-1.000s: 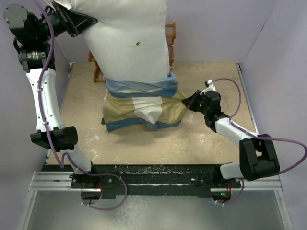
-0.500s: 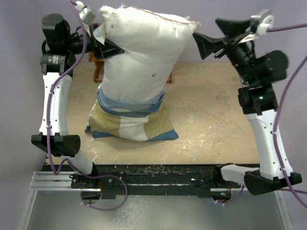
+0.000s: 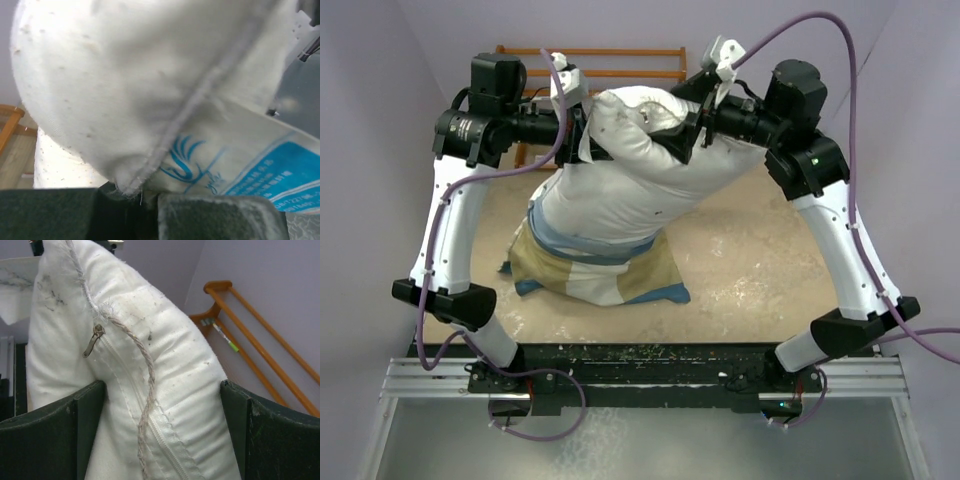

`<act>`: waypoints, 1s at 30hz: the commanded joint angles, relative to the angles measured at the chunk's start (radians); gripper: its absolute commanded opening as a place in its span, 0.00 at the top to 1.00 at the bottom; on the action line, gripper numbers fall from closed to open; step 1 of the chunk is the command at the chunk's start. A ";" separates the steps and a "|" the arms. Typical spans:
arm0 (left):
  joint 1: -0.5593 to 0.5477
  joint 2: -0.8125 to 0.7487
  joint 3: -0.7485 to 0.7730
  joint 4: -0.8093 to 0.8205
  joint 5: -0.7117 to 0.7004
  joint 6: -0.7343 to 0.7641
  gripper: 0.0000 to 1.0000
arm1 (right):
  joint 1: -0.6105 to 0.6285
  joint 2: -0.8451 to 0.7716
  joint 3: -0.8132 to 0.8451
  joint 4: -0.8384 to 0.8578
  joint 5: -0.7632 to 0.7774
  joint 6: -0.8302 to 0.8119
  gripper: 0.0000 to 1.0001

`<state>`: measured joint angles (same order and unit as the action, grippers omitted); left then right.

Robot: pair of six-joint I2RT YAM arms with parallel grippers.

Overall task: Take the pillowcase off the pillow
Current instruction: Remove the pillow from the pillowcase.

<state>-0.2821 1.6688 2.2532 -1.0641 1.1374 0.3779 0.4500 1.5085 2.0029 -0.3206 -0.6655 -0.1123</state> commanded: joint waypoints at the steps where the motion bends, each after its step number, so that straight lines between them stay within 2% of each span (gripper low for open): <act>1: -0.011 0.012 0.020 -0.020 -0.036 0.068 1.00 | 0.040 -0.026 -0.029 -0.169 -0.114 -0.115 0.00; 10: -0.019 0.005 0.015 -0.016 -0.071 0.071 1.00 | 0.046 -0.093 -0.076 -0.082 -0.247 -0.079 0.02; 16: -0.019 -0.003 0.017 -0.023 -0.083 0.079 1.00 | 0.046 -0.195 -0.174 0.099 -0.318 0.048 0.00; 22: -0.020 -0.009 0.019 -0.010 -0.087 0.072 1.00 | 0.045 -0.212 -0.206 0.070 -0.351 0.082 0.00; 24: -0.021 -0.011 0.018 -0.002 -0.092 0.068 1.00 | 0.051 -0.211 -0.216 0.054 -0.321 0.083 0.00; 26: -0.021 -0.010 0.016 0.009 -0.099 0.058 1.00 | 0.089 -0.184 -0.186 -0.056 -0.231 0.030 0.00; 30: -0.026 -0.010 0.016 0.035 -0.108 0.028 1.00 | 0.192 -0.123 -0.183 -0.176 0.071 -0.033 0.00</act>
<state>-0.3027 1.6733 2.2532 -1.1065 1.0687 0.4267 0.5571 1.3323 1.8088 -0.3511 -0.8230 -0.1036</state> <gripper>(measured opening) 0.061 0.996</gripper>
